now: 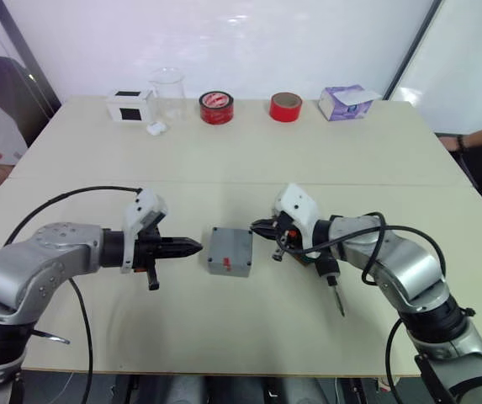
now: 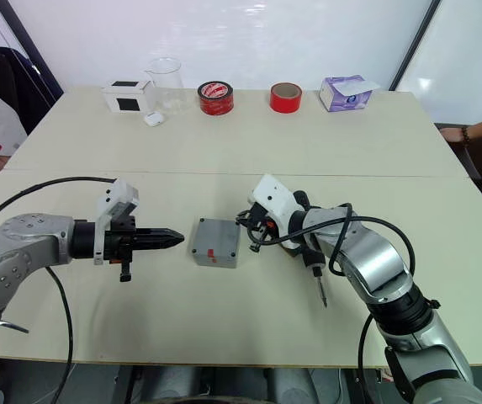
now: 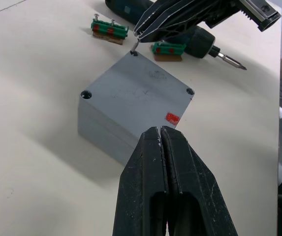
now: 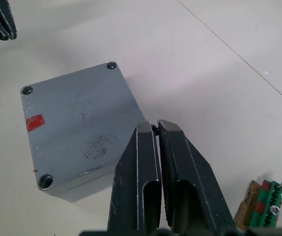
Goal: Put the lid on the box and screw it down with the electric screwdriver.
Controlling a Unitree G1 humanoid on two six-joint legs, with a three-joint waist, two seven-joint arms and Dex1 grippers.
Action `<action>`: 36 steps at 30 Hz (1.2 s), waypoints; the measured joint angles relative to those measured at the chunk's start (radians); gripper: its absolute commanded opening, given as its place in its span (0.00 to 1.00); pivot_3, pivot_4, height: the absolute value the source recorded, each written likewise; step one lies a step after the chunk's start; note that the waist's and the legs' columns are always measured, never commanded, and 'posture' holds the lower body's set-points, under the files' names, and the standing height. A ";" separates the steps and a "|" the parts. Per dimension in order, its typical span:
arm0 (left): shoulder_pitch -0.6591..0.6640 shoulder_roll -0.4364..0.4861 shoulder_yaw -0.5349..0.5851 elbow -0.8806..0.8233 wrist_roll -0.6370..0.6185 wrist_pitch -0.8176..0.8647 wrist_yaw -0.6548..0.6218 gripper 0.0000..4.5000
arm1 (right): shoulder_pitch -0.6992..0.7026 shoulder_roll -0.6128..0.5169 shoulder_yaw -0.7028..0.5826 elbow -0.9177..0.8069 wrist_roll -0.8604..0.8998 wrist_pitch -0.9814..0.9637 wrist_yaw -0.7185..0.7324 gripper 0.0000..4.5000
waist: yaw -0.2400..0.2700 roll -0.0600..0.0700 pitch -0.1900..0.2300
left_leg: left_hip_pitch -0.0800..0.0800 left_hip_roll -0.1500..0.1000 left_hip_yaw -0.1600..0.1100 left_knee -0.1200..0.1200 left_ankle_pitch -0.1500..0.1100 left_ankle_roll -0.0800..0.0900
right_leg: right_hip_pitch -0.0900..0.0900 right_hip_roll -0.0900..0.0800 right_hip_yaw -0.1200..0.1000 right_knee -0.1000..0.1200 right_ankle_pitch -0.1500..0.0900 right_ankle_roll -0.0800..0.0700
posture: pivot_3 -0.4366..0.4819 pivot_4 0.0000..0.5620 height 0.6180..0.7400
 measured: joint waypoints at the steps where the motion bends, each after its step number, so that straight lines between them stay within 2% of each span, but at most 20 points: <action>1: 0.000 0.000 0.000 0.000 0.000 0.000 0.000 0.00 | 0.000 0.000 0.000 0.001 0.000 -0.001 0.001 0.02 | 0.000 0.000 0.000 | 0.000 0.000 0.000 0.000 0.000 0.000 | 0.000 0.000 0.000 0.000 0.000 0.000 | 0.48 0.27 1.00; 36: 0.001 -0.006 -0.002 0.000 0.003 -0.008 0.007 0.00 | 0.004 0.003 0.011 -0.006 -0.004 0.018 0.025 0.02 | 0.000 0.000 0.000 | 0.000 0.000 0.000 0.000 0.000 0.000 | 0.000 0.000 0.000 0.000 0.000 0.000 | 0.48 0.27 1.00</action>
